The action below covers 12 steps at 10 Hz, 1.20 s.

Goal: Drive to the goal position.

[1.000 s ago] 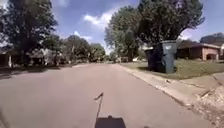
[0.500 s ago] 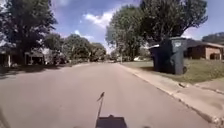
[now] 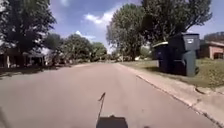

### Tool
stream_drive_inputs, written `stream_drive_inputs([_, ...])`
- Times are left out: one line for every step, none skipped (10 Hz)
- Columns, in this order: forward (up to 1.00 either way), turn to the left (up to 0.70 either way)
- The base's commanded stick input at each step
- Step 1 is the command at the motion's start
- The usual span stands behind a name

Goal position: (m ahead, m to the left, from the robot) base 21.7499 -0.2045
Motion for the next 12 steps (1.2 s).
stream_drive_inputs([1.0, 0.0])
stream_drive_inputs([1.0, 0.0])
stream_drive_inputs([1.0, 0.0])
stream_drive_inputs([1.0, -0.07])
stream_drive_inputs([1.0, -0.12])
stream_drive_inputs([1.0, -0.04])
stream_drive_inputs([1.0, 0.0])
stream_drive_inputs([1.0, 0.0])
stream_drive_inputs([1.0, 0.0])
stream_drive_inputs([1.0, 0.0])
stream_drive_inputs([1.0, 0.0])
stream_drive_inputs([1.0, 0.0])
